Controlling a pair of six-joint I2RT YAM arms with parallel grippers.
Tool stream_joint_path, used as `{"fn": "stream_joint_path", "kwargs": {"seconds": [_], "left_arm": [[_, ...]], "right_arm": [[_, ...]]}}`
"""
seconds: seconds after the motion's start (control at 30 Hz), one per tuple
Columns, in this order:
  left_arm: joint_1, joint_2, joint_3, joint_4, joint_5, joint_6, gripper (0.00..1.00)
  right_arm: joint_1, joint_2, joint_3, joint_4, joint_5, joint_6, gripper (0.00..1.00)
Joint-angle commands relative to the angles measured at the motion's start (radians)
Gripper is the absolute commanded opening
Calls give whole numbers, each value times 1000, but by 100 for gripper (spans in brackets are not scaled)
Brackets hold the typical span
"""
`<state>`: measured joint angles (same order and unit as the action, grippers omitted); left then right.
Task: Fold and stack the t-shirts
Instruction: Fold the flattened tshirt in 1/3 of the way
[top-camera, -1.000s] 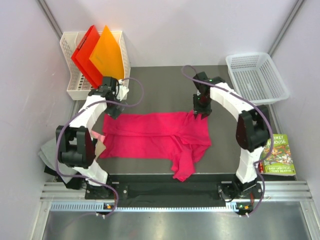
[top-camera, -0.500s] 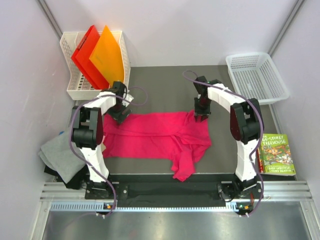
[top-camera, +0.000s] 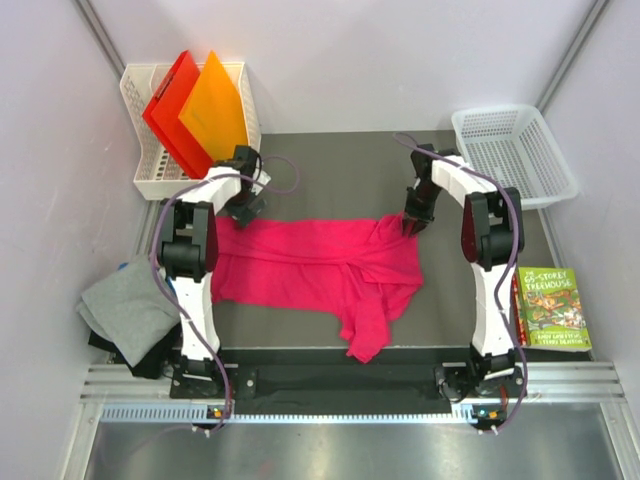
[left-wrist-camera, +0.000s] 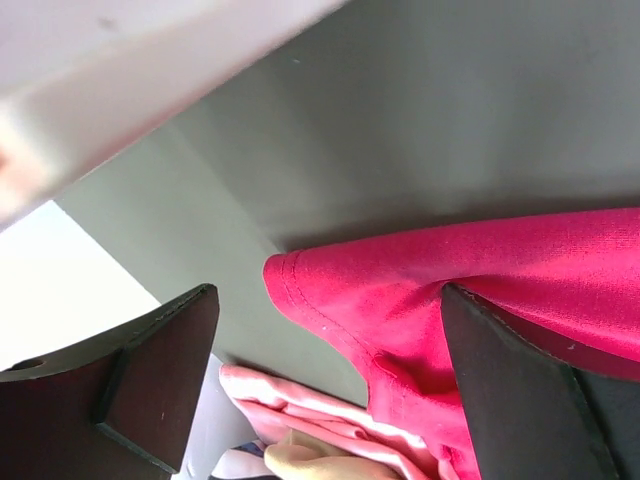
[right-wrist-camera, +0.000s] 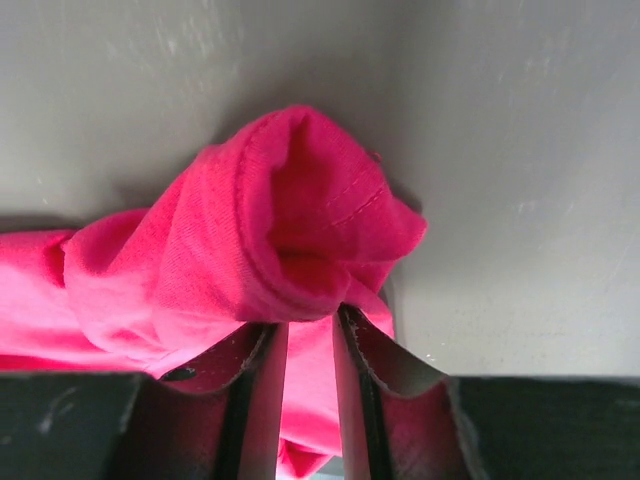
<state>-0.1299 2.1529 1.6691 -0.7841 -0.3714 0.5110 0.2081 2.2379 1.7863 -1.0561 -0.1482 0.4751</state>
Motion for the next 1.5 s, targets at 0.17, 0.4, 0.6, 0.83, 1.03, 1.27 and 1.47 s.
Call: {"fn": "stream_joint_path", "kwargs": {"seconds": [0.17, 0.4, 0.6, 0.83, 1.03, 1.27, 1.47], "left_arm": [[-20, -223, -83, 19, 103, -97, 98], [-125, -396, -127, -116, 239, -115, 99], [-146, -423, -259, -130, 262, -89, 99], [-146, -456, -495, 11, 157, -40, 98], [-136, -406, -554, 121, 80, -28, 97], [-44, -380, -600, 204, 42, 32, 96], [44, -395, -647, 259, 20, 89, 95]], "right_arm": [[-114, 181, 229, 127, 145, -42, 21], [-194, 235, 465, 42, 184, -58, 20], [-184, 187, 490, 16, 211, -73, 20], [-27, -27, 305, 59, 256, -131, 22], [163, -129, 187, 57, 306, -129, 23], [260, -184, 12, 99, 266, -92, 22], [261, -196, -148, 159, 250, -69, 21]]}}
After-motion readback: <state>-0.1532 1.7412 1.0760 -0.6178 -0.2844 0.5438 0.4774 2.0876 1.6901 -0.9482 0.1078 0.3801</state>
